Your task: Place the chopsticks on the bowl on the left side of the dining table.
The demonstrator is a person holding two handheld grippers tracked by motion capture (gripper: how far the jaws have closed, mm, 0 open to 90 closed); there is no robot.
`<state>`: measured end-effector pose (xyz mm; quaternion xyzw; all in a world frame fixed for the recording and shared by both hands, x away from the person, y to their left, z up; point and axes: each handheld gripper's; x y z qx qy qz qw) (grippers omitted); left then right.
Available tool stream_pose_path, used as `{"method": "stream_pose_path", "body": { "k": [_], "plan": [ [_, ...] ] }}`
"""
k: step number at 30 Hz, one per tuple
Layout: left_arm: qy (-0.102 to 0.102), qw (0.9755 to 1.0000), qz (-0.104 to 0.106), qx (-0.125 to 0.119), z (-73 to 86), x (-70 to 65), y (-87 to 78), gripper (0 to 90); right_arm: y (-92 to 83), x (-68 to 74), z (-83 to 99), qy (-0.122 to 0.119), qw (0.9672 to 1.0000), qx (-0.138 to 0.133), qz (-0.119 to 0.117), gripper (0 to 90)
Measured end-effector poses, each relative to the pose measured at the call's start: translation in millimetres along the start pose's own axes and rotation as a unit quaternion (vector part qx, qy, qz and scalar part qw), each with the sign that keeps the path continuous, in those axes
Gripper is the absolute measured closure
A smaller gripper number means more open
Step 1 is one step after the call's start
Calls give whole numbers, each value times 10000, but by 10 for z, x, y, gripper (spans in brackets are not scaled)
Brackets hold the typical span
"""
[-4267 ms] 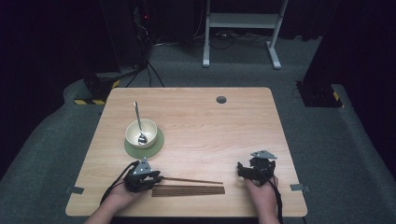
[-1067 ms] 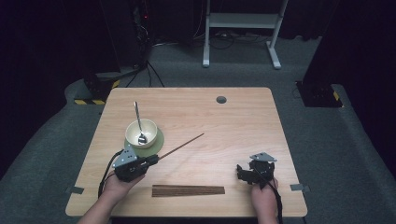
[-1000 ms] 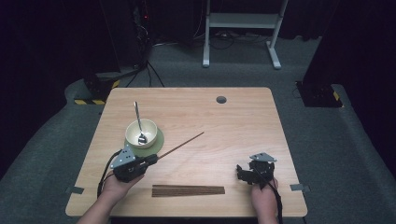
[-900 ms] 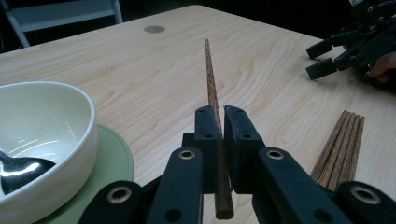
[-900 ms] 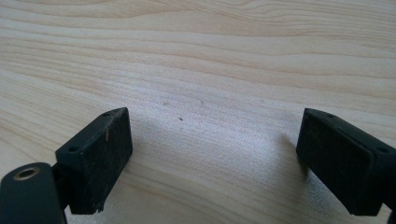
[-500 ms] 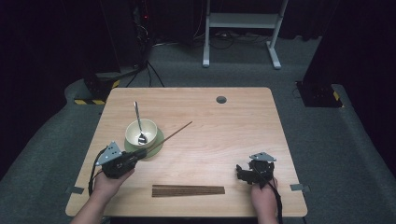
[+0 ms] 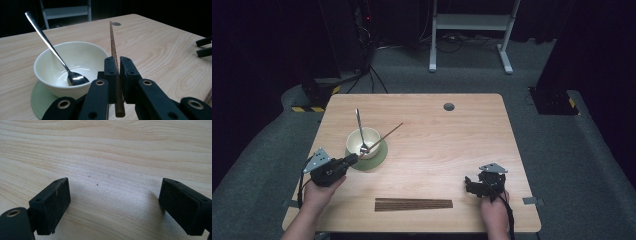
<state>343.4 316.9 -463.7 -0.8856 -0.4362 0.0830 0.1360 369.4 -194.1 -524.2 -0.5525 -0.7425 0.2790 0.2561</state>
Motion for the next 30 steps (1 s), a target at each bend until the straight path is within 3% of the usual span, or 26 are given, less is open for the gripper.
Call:
{"method": "stream_pose_path", "body": {
  "k": [3,5,8,12,18,21,30],
  "plan": [
    [9,10000,-56,46,12,44,-18,839,0,0,0,-3,10000,-1,-1,101],
    [213,9995,-101,216,19,98,-46,839,0,0,0,-2,10000,-2,-2,101],
    [37,9997,-181,160,40,132,-53,839,2,-7,-1,-53,10000,-24,1,101],
    [85,9993,-303,209,67,191,-58,839,1,-6,-1,-43,10000,-15,0,101],
    [-11,9984,-503,241,101,276,-64,839,1,-6,-1,-44,10000,-16,0,102],
    [-63,9984,-541,170,117,287,-62,839,1,-6,-1,-43,10000,-16,1,101],
    [-157,9977,-578,317,169,332,-34,838,2,1,-1,-22,10000,-22,-6,102]
  ]
}}
Point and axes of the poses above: each handheld gripper's, and its own axes: y roughly forward along the jaws, z roughly out of its underside, x roughly to its left, and after that the axes turned 6 degrees about y, right-handed
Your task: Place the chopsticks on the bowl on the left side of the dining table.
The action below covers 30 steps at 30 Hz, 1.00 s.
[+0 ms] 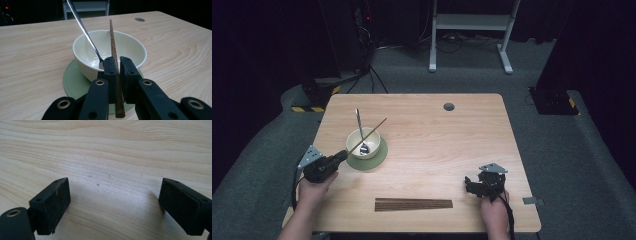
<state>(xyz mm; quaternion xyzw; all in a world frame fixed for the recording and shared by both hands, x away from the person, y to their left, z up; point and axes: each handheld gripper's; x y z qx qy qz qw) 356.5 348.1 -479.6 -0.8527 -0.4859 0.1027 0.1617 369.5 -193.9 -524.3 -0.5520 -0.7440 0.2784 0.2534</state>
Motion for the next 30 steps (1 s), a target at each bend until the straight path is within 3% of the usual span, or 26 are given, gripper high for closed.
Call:
{"method": "stream_pose_path", "body": {
  "k": [7,12,15,16,19,22,24,28,30],
  "plan": [
    [-89,9998,30,191,21,14,22,834,1,1,0,2,10000,-3,-5,102],
    [6,9997,11,263,29,8,37,831,-1,0,-1,-19,10000,2,-14,102],
    [-76,9998,10,196,27,-7,44,787,-4,-1,-1,-28,10000,25,-29,102],
    [-46,9998,14,194,23,-2,43,760,-25,-1,-7,-13,9999,156,-67,102],
    [-80,9996,12,279,8,11,9,732,-23,-4,-7,-30,9999,143,-63,102],
    [-109,9998,24,173,-20,-10,-10,691,-23,-4,-7,-31,9999,141,-62,102],
    [-191,9996,215,-45,-66,-60,-30,641,-23,-4,-7,-32,9999,141,-67,102],
    [-145,9989,419,-170,-107,-131,-58,611,-20,-6,-7,-47,9999,125,-65,101],
    [57,9988,483,-36,-131,-174,-63,586,-15,-4,-5,-39,9999,99,-61,101]
  ]
}}
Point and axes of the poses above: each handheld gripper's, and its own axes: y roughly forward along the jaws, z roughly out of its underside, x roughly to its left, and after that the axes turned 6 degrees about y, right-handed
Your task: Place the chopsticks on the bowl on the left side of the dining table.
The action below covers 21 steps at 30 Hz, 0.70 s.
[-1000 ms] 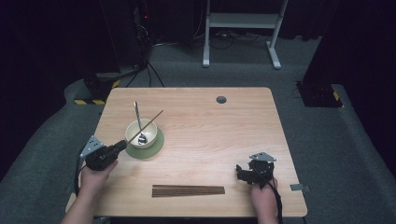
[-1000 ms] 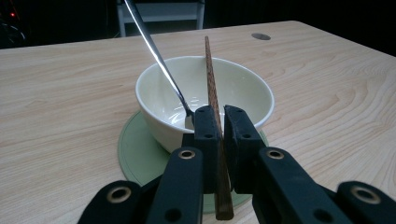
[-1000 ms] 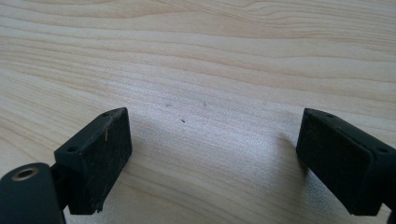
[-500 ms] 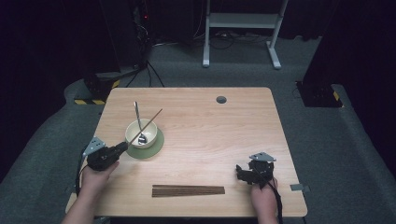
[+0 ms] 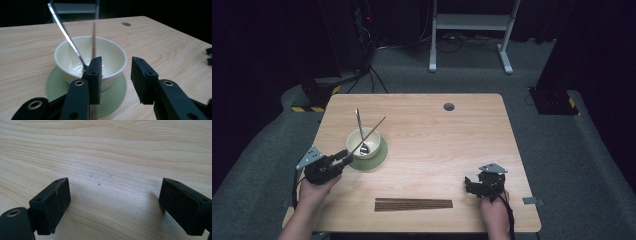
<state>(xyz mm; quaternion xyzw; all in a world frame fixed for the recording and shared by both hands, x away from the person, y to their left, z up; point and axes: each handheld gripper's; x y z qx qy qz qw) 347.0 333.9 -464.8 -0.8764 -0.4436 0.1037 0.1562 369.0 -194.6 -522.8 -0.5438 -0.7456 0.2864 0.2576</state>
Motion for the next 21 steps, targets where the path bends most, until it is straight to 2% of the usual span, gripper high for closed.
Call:
{"method": "stream_pose_path", "body": {
  "k": [1,2,3,4,6,7,8,9,10,11,12,13,15,16,17,18,19,20,21],
  "plan": [
    [101,9999,33,78,-8,-21,-2,580,-1,0,0,-1,10000,6,-2,101],
    [37,10000,68,11,-10,-61,16,572,-2,2,0,14,10000,14,-5,101],
    [147,9998,112,121,-15,-71,11,554,-1,0,0,3,10000,3,-3,101],
    [63,9998,158,72,-17,-110,34,554,-1,0,0,3,10000,3,-3,101],
    [154,9993,312,135,-21,-196,61,542,0,-2,0,5,10000,4,-18,100],
    [154,9993,312,135,-21,-196,61,537,0,-2,0,5,10000,4,-18,100],
    [196,9986,454,178,-21,-267,88,532,-6,-5,-3,-5,10000,37,-32,101],
    [196,9986,454,178,-21,-267,88,526,-6,-5,-3,-3,10000,38,-32,101],
    [309,9971,636,276,-22,-342,131,518,-6,-5,-3,-4,10000,37,-33,101],
    [309,9971,636,276,-22,-342,131,511,-5,-6,-4,-16,10000,37,-43,101],
    [422,9956,736,406,-19,-435,177,506,-7,-1,-4,16,10000,67,-58,100],
    [422,9956,736,406,-19,-435,177,500,-7,-1,-4,16,10000,67,-58,100],
    [580,9933,822,571,6,-575,253,492,13,5,2,25,10000,-53,-27,100],
    [580,9933,822,571,6,-575,253,491,14,5,2,25,10000,-55,-26,101],
    [673,9916,882,659,12,-608,275,491,14,5,2,25,10000,-55,-26,101],
    [668,9911,914,697,26,-659,302,486,13,5,2,24,10000,-53,-27,100],
    [815,9892,937,778,32,-688,322,486,13,5,2,24,10000,-53,-27,100],
    [863,9872,1038,852,65,-752,362,472,13,5,2,22,10000,-52,-27,100],
    [863,9872,1038,852,65,-752,362,470,13,5,2,22,10000,-52,-27,100]
  ]
}}
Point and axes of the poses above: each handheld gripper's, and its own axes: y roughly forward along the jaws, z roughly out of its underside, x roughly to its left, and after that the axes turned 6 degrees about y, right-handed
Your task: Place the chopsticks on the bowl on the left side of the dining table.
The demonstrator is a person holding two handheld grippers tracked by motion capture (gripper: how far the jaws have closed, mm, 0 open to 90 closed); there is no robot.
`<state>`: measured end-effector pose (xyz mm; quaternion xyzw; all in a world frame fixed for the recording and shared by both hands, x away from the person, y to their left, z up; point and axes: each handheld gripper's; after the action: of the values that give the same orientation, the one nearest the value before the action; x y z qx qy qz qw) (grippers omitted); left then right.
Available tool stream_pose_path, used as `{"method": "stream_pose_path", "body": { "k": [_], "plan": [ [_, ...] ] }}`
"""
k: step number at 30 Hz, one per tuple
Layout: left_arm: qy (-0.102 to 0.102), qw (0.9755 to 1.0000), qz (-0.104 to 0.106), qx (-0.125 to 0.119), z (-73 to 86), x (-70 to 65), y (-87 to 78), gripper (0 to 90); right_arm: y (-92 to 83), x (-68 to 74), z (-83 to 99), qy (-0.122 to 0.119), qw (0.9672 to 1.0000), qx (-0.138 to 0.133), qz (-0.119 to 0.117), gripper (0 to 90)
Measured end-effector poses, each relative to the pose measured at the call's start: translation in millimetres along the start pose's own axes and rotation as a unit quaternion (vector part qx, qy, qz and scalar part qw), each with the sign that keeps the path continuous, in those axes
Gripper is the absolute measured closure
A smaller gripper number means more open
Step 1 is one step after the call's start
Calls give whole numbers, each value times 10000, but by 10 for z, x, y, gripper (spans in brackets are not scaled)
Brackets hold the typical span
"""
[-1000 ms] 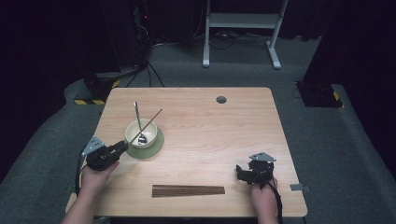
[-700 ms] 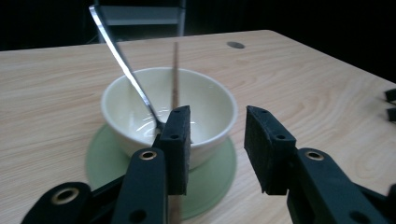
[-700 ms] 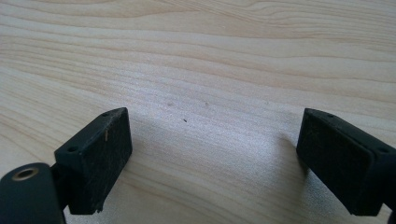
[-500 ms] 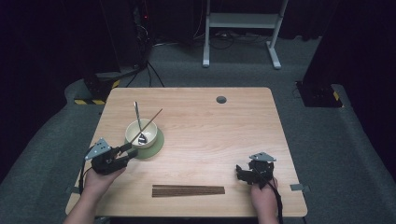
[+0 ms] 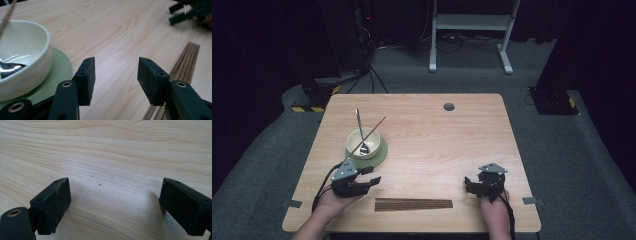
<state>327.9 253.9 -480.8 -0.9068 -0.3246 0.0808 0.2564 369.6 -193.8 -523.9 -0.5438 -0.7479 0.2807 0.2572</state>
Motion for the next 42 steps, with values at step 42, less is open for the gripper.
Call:
{"method": "stream_pose_path", "body": {
  "k": [42],
  "plan": [
    [687,9860,929,1199,132,-238,415,658,-19,-6,-5,-79,9999,112,-74,101]
  ]
}}
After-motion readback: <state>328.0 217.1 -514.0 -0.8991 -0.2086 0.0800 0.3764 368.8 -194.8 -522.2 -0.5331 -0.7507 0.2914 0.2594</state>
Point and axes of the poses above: each handheld gripper's, and its own axes: y roughly forward along the jaws, z roughly out of its underside, x roughly to its left, and after that the axes turned 6 degrees about y, right-handed
